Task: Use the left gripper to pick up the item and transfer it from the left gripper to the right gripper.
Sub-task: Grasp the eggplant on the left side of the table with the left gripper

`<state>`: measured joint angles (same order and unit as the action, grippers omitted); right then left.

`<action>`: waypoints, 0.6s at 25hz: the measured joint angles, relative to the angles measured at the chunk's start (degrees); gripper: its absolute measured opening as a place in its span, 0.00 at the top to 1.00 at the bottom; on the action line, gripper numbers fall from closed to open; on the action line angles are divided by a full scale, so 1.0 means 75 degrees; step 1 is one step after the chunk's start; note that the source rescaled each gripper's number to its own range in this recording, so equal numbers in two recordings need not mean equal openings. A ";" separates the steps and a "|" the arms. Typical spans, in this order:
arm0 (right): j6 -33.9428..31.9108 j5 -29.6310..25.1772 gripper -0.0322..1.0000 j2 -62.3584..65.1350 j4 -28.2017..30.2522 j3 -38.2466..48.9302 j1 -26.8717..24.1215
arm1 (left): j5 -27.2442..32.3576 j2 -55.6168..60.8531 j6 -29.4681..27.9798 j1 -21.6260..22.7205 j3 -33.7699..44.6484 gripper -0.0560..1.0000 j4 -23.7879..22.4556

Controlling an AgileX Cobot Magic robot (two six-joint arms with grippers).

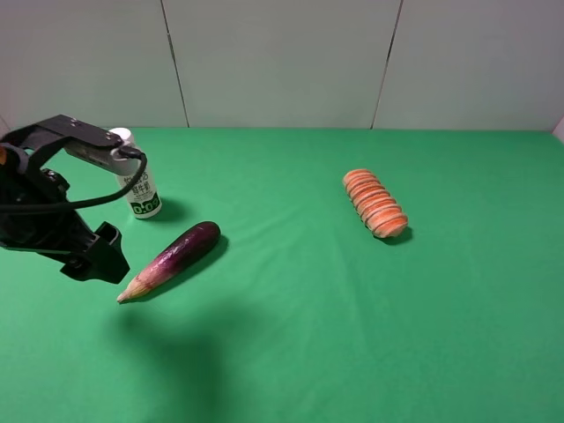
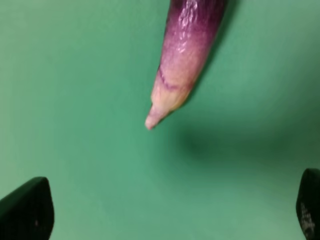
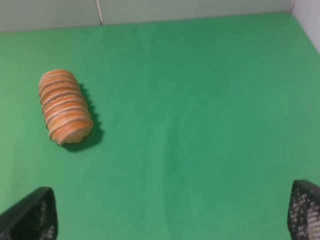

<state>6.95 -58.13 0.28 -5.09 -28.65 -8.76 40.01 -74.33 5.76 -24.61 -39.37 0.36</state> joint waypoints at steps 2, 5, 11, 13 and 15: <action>0.0000 0.0000 0.00 0.0000 0.0000 0.0000 0.0000 | -0.0233 -0.0328 0.0183 0.0000 0.0000 0.04 0.0073; 0.0000 0.0000 0.00 0.0000 0.0000 0.0000 0.0000 | -0.0581 -0.0800 0.0407 0.0000 0.0000 0.04 0.0139; 0.0000 0.0000 0.00 0.0000 0.0000 0.0000 0.0000 | -0.1106 -0.1631 0.0692 0.0000 -0.0121 0.04 0.0172; 0.0000 0.0000 0.00 0.0000 0.0000 0.0000 0.0000 | -0.1134 -0.1896 0.0845 -0.0027 -0.0292 0.04 0.0210; 0.0000 0.0000 0.00 0.0000 0.0000 0.0000 0.0000 | -0.1143 -0.2183 0.0977 -0.0085 -0.0458 0.04 0.0272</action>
<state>6.95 -58.13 0.28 -5.09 -28.65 -8.76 31.43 -90.70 13.08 -25.24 -42.80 2.40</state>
